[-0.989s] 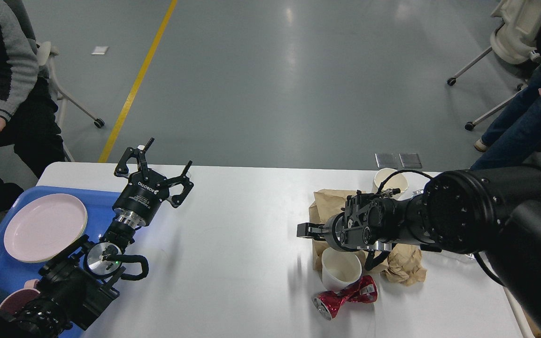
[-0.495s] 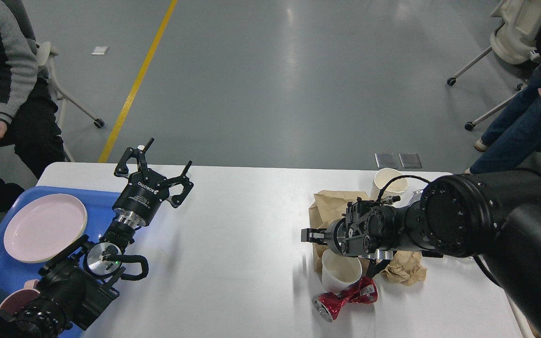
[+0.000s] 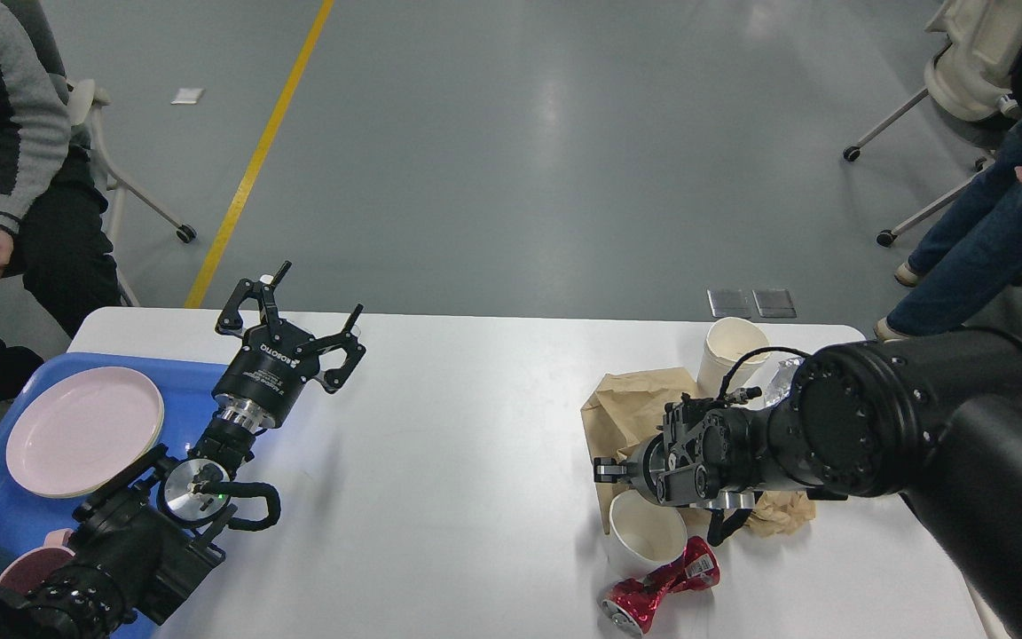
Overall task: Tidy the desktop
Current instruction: 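Close the right gripper on the brown paper bag, then lift the brown paper bag and drop it into the white bin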
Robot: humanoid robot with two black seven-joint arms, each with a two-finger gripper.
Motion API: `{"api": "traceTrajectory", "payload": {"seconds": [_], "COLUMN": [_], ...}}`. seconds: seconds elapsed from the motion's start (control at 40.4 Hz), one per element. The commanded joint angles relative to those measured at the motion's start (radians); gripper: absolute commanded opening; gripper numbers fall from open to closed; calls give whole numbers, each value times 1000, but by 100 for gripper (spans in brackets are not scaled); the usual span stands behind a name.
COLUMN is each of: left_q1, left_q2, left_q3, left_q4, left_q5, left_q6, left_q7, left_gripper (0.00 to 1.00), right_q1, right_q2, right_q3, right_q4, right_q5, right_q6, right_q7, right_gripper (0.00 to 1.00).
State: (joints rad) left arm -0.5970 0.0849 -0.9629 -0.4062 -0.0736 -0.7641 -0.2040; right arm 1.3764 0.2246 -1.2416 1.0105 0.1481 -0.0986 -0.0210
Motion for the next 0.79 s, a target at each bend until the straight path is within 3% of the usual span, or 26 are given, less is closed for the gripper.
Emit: {"api": "traceTrajectory", "payload": {"seconds": [0.0,0.47,0.767], "left_q1": [0,0,0], "left_q2": [1,0,-1], "left_q3": [1,1,0], "left_q4": [1,0,0], "left_q5": [0,0,0], "left_q6": [0,-1,0], "left_q7": [0,0,0], "left_gripper": [97,97,97], "right_q1": [10,236,544], "right_q2": [1,9,-63], "right_q3": [-1,62,168], "right_q4": [13,223,408], "right_q5": [1,1,2], "right_q6": [-4,-15,14], "right_q7": [1,36,79], "right_gripper": [0,0,0]}}
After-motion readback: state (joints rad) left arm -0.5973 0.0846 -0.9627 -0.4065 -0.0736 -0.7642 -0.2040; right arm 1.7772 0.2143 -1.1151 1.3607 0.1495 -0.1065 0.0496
